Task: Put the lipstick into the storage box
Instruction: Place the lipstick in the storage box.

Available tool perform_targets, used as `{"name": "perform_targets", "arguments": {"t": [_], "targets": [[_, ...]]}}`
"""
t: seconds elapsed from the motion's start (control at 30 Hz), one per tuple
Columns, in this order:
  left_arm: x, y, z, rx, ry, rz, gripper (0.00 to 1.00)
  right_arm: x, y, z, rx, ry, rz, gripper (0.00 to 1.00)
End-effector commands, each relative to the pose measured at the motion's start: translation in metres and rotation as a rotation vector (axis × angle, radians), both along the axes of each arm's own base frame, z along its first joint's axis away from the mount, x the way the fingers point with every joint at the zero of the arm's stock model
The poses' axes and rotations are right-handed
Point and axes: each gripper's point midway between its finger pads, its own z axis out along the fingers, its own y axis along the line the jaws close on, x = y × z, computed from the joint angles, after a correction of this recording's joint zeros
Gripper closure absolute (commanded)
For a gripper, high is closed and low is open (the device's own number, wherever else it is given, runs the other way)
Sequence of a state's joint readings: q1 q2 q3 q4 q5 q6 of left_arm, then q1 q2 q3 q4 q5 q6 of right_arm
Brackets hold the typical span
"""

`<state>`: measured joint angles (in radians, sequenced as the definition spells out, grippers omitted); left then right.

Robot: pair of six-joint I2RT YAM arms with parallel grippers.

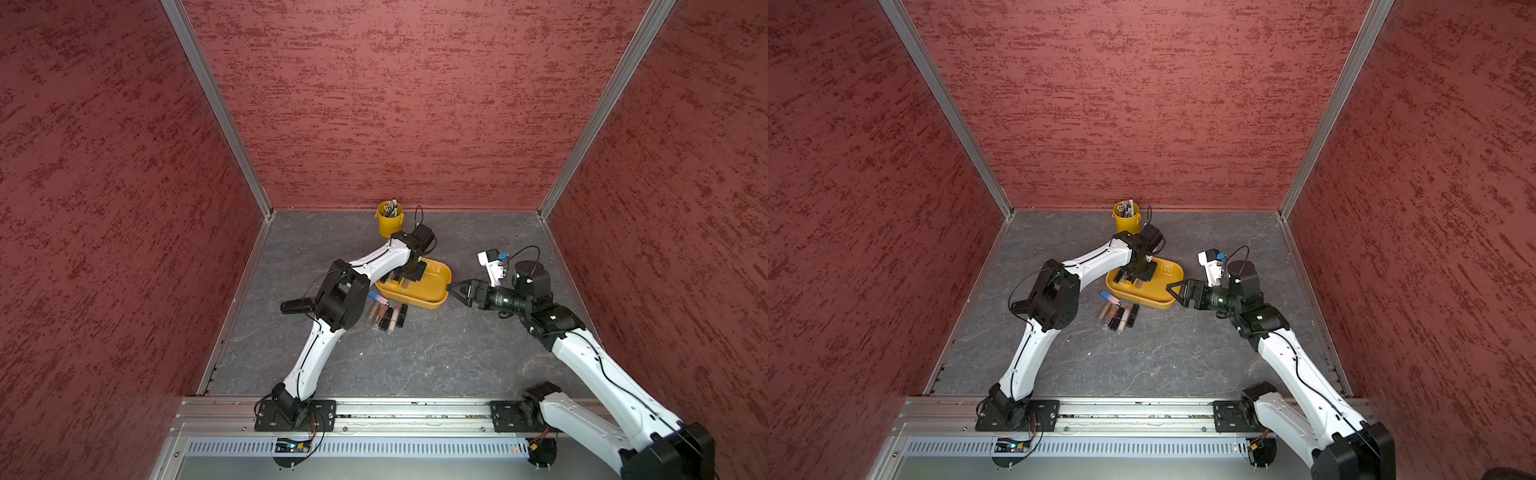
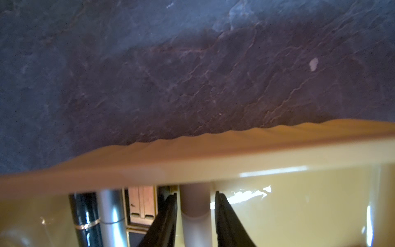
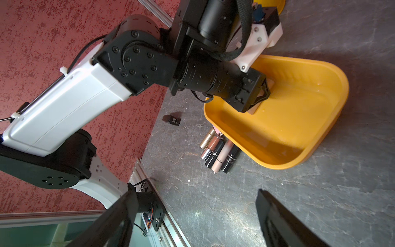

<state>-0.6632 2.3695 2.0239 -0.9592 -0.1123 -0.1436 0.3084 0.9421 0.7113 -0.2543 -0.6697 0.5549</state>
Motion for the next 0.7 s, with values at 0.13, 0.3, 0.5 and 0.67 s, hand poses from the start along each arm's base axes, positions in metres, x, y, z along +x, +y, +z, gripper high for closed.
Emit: {"name": "perform_targets", "arguments": {"t": [0.13, 0.3, 0.5, 0.67], "targets": [[0.001, -0.014, 0.016, -0.070, -0.011, -0.017, 0.66, 0.000, -0.002, 0.009, 0.021, -0.021, -0.001, 0.09], [-0.005, -0.024, 0.039, -0.153, -0.027, -0.024, 0.61, 0.000, -0.001, 0.014, 0.029, -0.024, -0.001, 0.09], [-0.019, -0.036, 0.083, -0.323, -0.072, -0.046, 0.58, -0.001, -0.002, 0.010, 0.033, 0.006, -0.012, 0.10], [-0.036, -0.029, 0.120, -0.453, -0.120, -0.037, 0.57, -0.004, -0.003, 0.004, 0.019, 0.037, -0.016, 0.10]]}}
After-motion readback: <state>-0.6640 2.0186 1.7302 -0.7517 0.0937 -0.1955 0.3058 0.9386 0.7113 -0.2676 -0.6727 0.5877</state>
